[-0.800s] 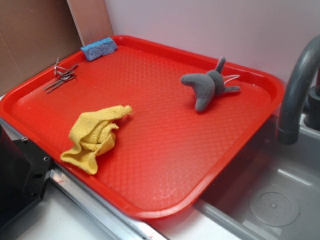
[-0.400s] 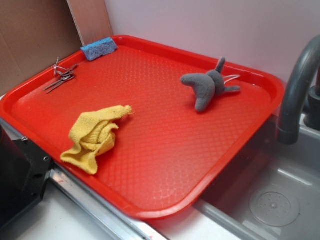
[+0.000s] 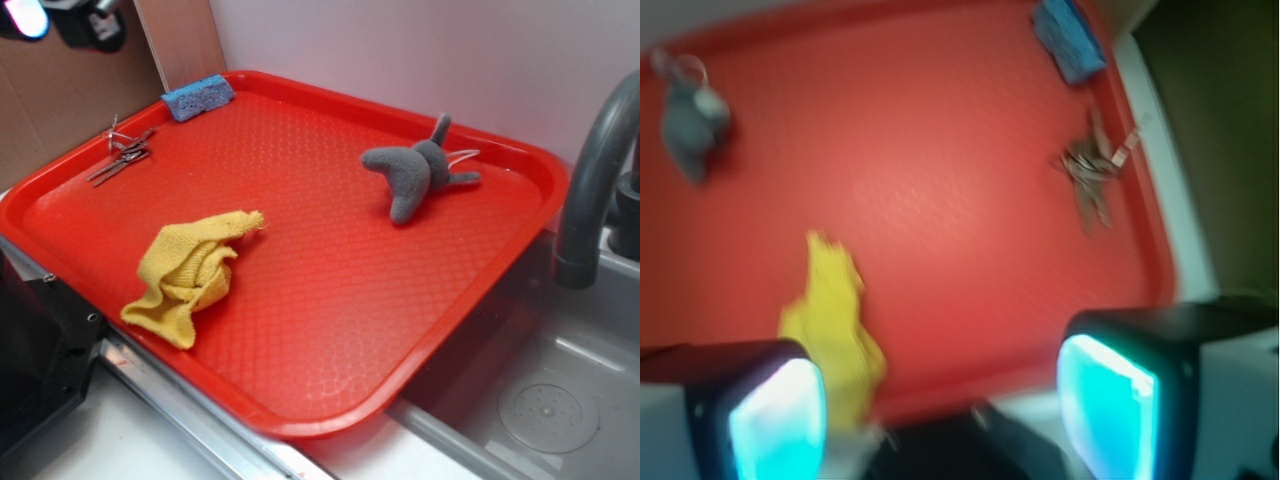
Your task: Grab the silver keys.
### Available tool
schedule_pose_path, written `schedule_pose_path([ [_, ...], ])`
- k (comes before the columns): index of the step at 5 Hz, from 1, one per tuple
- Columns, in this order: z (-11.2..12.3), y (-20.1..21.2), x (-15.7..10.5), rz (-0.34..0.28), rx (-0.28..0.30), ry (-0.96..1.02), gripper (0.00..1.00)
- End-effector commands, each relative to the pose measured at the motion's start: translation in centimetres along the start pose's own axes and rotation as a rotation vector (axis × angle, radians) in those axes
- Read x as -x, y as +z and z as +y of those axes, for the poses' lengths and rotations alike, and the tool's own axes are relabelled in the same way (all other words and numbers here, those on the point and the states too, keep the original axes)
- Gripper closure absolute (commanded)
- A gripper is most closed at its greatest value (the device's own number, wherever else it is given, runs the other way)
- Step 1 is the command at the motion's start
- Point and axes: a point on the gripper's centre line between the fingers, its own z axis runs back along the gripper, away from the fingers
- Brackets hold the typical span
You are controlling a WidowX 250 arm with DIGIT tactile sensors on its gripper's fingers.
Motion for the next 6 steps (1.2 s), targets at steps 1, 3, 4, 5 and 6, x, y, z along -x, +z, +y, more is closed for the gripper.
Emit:
schedule_pose_path([
  [1, 4.5, -5.0, -3.8, -0.121, -0.017, 0.295, 0.0],
  [3, 6.0, -7.2, -5.5, -0.071, -0.011, 0.365, 0.0],
  [4, 6.2, -8.1, -6.2, -0.042, -0.007, 0.373, 0.0],
  [5, 7.2, -8.9, -6.3, -0.018, -0.01, 0.415, 0.0],
  [6, 8.3, -9.3, -6.3, -0.02, -0.016, 0.443, 0.0],
])
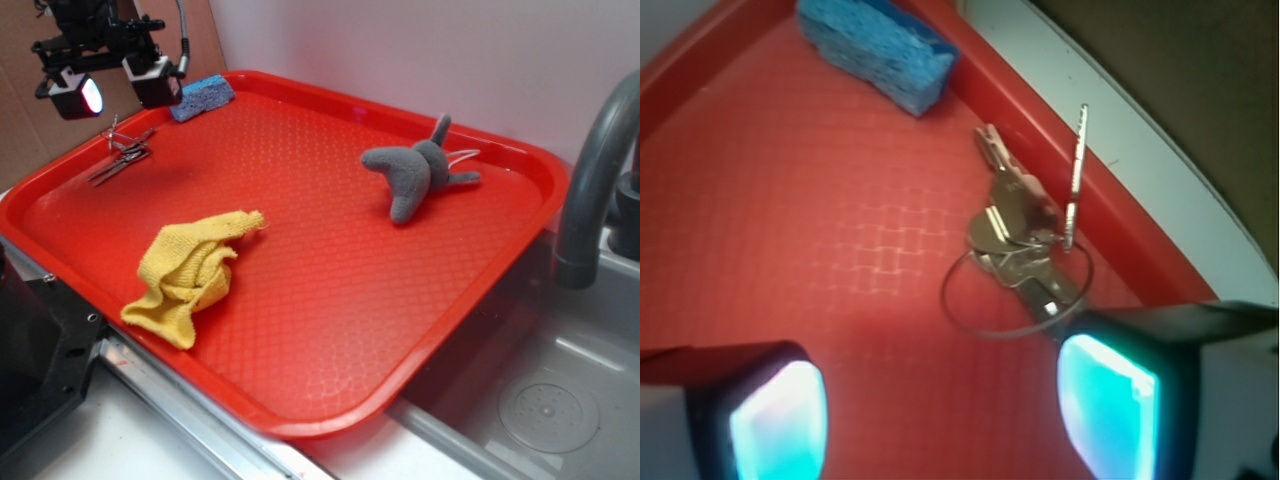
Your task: Grab the silver keys.
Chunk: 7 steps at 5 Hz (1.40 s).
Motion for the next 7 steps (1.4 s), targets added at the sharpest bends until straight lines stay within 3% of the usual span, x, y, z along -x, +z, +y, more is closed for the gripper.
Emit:
schedule_pose_path([
  [1, 1.3, 0.1, -2.4, -0.085, 0.006, 0.04, 0.0],
  [3, 0.2, -0.7, -0.9, -0.067, -0.008, -0.076, 0.0],
  [5, 0.7, -0.1, 0.3, -0.107, -0.115, -0.392, 0.0],
  [7, -0.1, -1.1, 0.4, -0.083, -0.167, -0.659, 0.0],
])
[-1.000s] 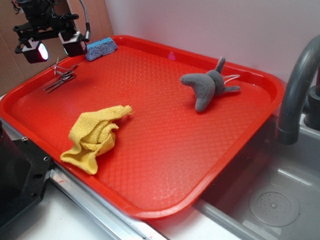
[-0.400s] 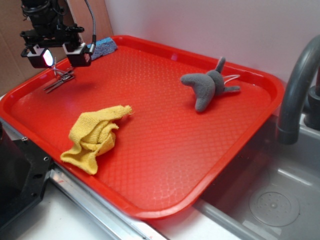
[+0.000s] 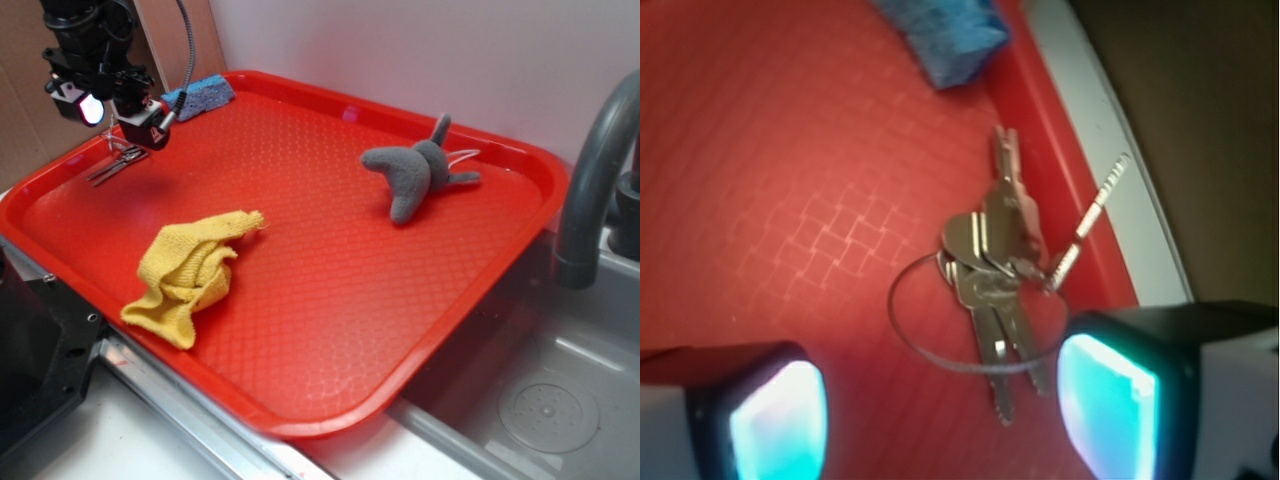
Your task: Grab the silver keys.
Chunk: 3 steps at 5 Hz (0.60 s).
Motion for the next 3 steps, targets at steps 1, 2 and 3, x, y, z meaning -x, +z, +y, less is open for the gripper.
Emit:
schedule_pose_path([
  [1, 0.44, -0.1, -0.04, -0.001, -0.063, -0.177, 0.0],
  [2, 1.19, -0.57, -0.11, -0.004, -0.098, -0.227, 0.0],
  [3, 1.05, -1.06, -0.58, -0.007, -0.139, -0.261, 0.0],
])
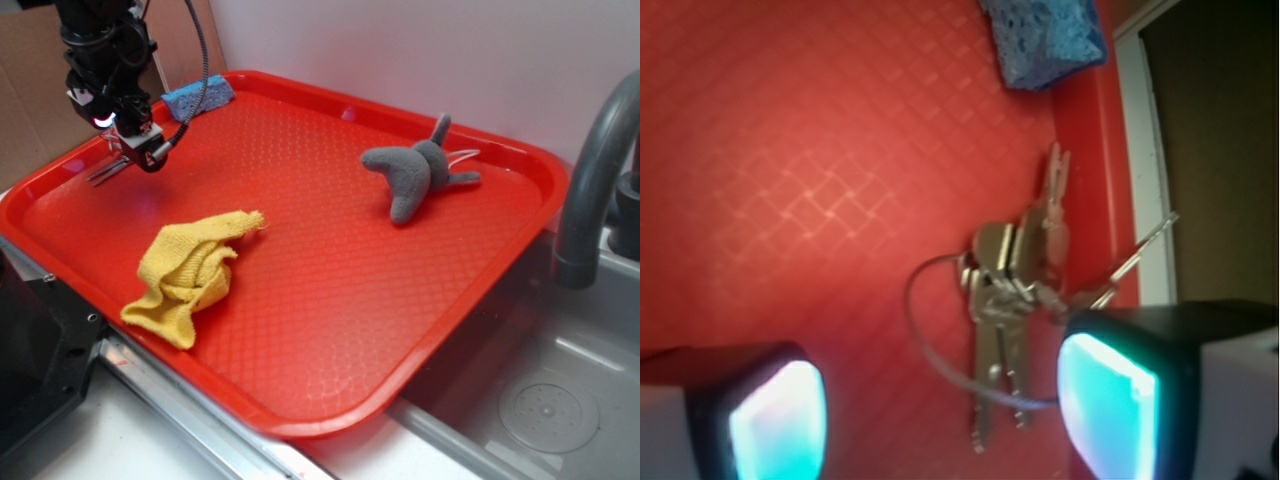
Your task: Grab the silver keys.
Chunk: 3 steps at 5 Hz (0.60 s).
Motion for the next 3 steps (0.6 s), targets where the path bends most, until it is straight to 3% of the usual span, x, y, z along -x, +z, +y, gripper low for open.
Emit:
schedule_pose_path([
  [1, 1.3, -1.1, -1.0, -0.01, -0.089, -0.092, 0.0],
  [3, 2.0, -3.6, 0.3, -0.008, -0.15, -0.117, 0.0],
])
